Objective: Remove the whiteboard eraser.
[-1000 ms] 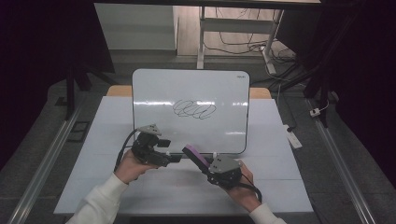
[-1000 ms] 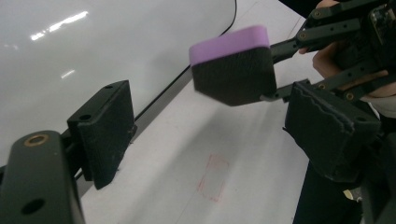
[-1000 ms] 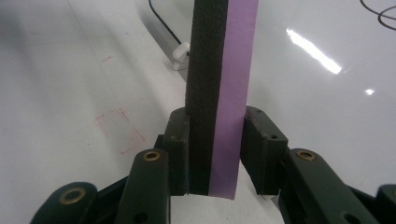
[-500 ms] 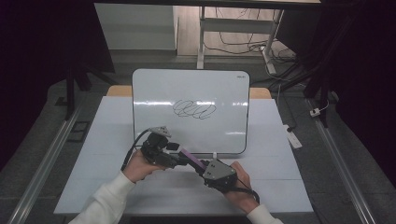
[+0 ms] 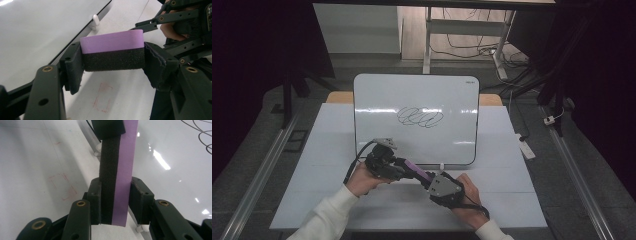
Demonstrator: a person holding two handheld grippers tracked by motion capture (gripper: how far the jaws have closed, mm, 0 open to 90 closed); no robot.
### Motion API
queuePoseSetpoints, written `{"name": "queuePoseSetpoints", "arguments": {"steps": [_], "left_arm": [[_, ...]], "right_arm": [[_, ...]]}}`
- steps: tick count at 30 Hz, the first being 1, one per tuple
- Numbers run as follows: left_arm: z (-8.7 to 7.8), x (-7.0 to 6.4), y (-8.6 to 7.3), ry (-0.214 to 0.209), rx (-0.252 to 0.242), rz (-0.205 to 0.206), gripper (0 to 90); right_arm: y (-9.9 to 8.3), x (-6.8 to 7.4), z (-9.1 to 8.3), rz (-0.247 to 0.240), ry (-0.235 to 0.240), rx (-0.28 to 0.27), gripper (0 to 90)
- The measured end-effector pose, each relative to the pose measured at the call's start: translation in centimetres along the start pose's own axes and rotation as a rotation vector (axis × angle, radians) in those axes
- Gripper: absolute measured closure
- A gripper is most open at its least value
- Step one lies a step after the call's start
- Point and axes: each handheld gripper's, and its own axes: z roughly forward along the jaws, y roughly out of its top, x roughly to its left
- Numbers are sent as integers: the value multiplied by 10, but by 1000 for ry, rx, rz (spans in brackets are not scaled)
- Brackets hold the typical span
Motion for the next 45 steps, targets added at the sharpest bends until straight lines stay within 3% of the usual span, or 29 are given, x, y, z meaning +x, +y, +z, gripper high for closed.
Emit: {"name": "queuePoseSetpoints", "arguments": {"steps": [6,8,11,12,14,17,20,24,29,33,35,43,45], "left_arm": [[0,0,-2,6,1,-1,385],[0,-1,-2,9,4,7,388],[0,-3,-3,26,8,32,390],[1,-4,-4,47,8,49,391],[0,-4,-5,50,3,62,392],[-2,-5,-7,58,-11,84,393],[-5,-5,-9,52,-8,110,393],[-6,-5,-13,42,0,134,393],[-7,-6,-17,30,10,182,392],[-7,-8,-19,5,15,216,392],[-5,-10,-20,-22,17,256,392],[-4,-21,-21,-69,14,342,392],[-3,-22,-22,-85,13,355,392]], "right_arm": [[0,1,1,-2,-1,0,638],[-1,0,2,17,20,3,622],[-1,-3,2,58,59,14,571],[-2,-8,1,110,124,-5,483],[-3,-14,-1,152,171,-26,436],[-4,-20,-5,182,189,-43,390],[-7,-33,-10,259,226,-74,354],[-10,-39,-12,291,246,-76,326],[-17,-50,-9,372,334,-71,298],[-17,-51,-8,388,375,-69,296],[-17,-50,-5,398,428,-59,292],[-17,-46,1,406,530,-57,296],[-16,-45,2,406,578,-60,297]]}}
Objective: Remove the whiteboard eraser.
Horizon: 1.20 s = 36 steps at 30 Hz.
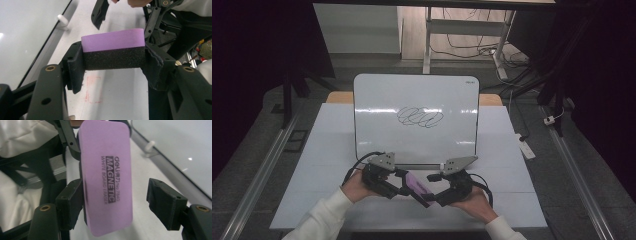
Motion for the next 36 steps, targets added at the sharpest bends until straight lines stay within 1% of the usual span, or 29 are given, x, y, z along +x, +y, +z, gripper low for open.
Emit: {"name": "queuePoseSetpoints", "arguments": {"steps": [1,2,3,5,6,7,10,11,12,13,16,18,20,22,23,24,25,27,28,29,31,32,35,36], "left_arm": [[0,0,0,-6,5,13,392],[1,-1,0,-16,4,23,392],[1,-2,0,-23,5,34,392],[2,-4,1,-34,4,52,392],[2,-5,1,-40,3,60,392],[3,-6,1,-46,1,66,392],[4,-8,2,-56,-1,86,392],[4,-8,2,-55,2,93,392],[4,-8,1,-52,4,93,392],[4,-7,1,-53,4,91,392],[3,-6,1,-51,-2,81,391],[3,-6,1,-44,-9,72,387],[3,-5,0,-30,-12,52,382],[4,-4,-1,-17,-19,22,357],[4,-3,-1,-10,-17,15,329],[5,-3,-1,-4,-18,4,329],[5,-2,-1,1,-19,-4,316],[6,-3,-1,13,-23,-10,290],[5,-3,-1,18,-24,-14,263],[5,-3,-1,25,-26,-19,263],[3,-3,-2,42,-34,-42,241],[2,-3,-3,50,-32,-59,227],[-3,-3,-9,90,-35,-113,218],[-5,-3,-12,100,-36,-130,214]], "right_arm": [[0,0,1,0,11,4,297],[0,0,1,0,11,4,297],[0,1,2,2,24,8,297],[0,1,4,8,57,13,300],[0,2,7,17,92,19,301],[0,2,7,17,92,19,301],[-1,4,11,17,125,33,317],[-1,4,12,18,137,34,336],[-1,5,13,16,144,35,367],[-1,5,13,12,144,34,379],[-1,4,11,15,138,27,392],[0,4,10,15,128,19,396],[0,5,9,10,108,13,399],[0,5,9,5,81,9,399],[0,5,7,0,58,0,400],[0,5,7,0,58,0,400],[1,4,7,-6,46,-4,400],[1,4,6,-9,22,-13,400],[2,4,4,-16,-3,-23,400],[2,4,4,-16,-3,-23,400],[3,5,2,-20,-34,-36,400],[3,6,1,-32,-70,-47,400],[4,7,-2,-52,-134,-56,401],[4,8,-3,-53,-149,-60,401]]}}
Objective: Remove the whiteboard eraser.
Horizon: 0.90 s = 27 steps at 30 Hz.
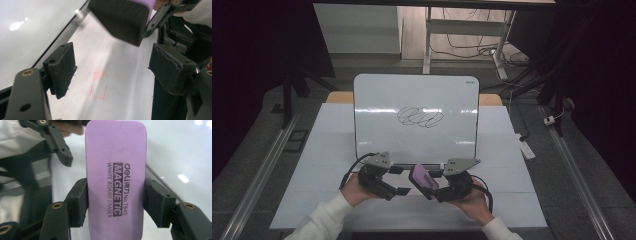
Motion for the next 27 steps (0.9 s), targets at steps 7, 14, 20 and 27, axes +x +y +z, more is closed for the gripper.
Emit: {"name": "queuePoseSetpoints", "arguments": {"steps": [7,14,20,27], "left_arm": [[-15,4,-22,126,-19,-118,208],[-36,7,-50,218,-49,-188,207],[-54,10,-77,268,-57,-254,185],[-71,15,-104,326,-63,-322,173]], "right_arm": [[-1,-1,-4,-17,-80,-16,400],[-2,-1,-6,-40,-150,-19,401],[-1,0,-8,-51,-214,-26,402],[2,-3,-15,-44,-354,-36,402]]}}
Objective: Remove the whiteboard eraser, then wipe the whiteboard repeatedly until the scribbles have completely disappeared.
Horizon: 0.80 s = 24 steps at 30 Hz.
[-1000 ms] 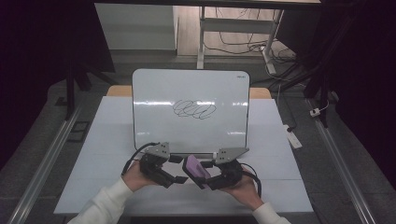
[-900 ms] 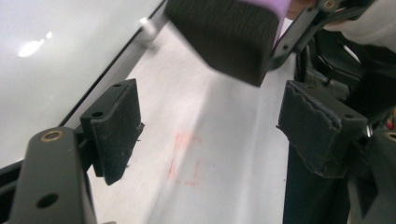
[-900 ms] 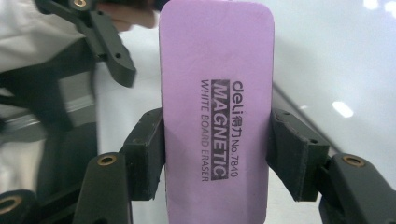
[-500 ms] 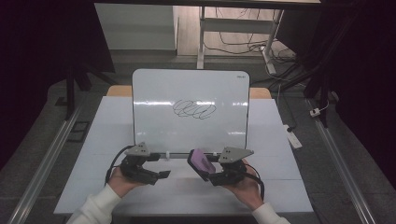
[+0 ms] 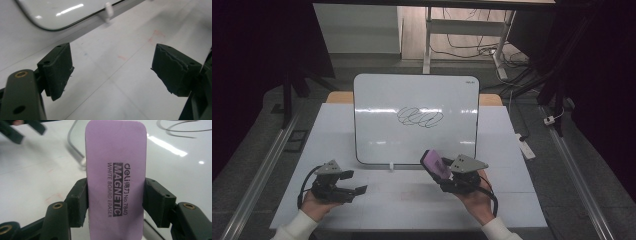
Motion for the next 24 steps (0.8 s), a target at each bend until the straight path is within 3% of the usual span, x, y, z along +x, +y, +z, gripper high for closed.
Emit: {"name": "queuePoseSetpoints", "arguments": {"steps": [1,7,18,23,24], "left_arm": [[-1,2,-2,4,-3,-6,173],[-3,9,-6,19,-5,-31,173],[-2,11,-5,17,-3,-41,169],[-2,10,-5,13,-4,-39,168],[-2,10,-5,13,-3,-37,168]], "right_arm": [[0,-3,-2,7,-27,-6,402],[3,-9,-4,19,-79,-16,402],[13,-14,-6,0,-116,-41,402],[26,-20,-3,-9,-169,-41,402],[33,-24,-1,-17,-203,-41,402]]}}
